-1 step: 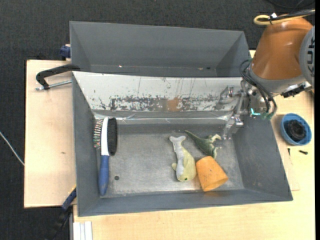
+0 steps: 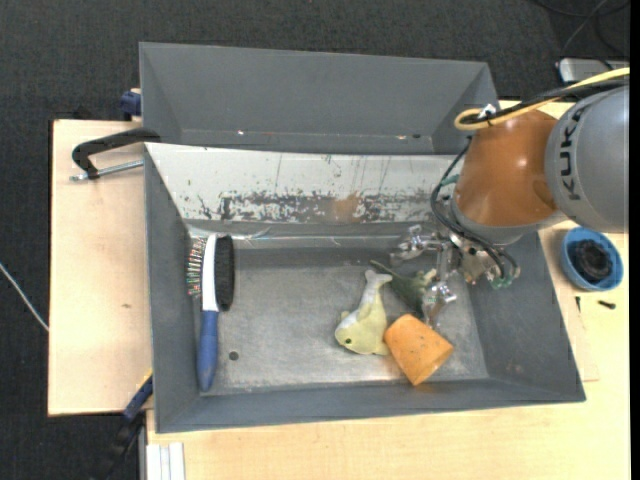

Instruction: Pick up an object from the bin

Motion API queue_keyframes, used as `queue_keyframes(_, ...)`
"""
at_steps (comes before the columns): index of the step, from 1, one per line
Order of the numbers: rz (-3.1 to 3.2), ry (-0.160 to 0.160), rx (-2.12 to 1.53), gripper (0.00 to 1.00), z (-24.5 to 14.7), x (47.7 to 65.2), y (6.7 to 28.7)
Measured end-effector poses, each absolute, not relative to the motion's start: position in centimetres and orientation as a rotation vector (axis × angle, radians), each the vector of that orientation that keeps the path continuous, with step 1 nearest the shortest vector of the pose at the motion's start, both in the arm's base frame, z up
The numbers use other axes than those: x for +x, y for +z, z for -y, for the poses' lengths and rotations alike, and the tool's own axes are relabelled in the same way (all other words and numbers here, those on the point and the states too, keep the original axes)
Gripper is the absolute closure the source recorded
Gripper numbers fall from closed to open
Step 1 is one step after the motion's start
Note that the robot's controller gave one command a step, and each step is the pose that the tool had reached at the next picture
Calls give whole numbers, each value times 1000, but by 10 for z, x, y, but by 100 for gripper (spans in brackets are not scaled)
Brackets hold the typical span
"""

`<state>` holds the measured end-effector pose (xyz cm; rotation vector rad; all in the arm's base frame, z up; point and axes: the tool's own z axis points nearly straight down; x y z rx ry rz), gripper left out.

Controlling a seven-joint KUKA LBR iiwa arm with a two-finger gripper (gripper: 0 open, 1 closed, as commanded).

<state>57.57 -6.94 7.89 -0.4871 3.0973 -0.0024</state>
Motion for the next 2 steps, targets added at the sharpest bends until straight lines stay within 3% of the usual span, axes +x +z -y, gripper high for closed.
queue_keyframes(1, -3101, 0, -484, 100, 70, 574, 78)
queue_keyframes(2, -3043, -7, -719, 100, 73, 561, 235)
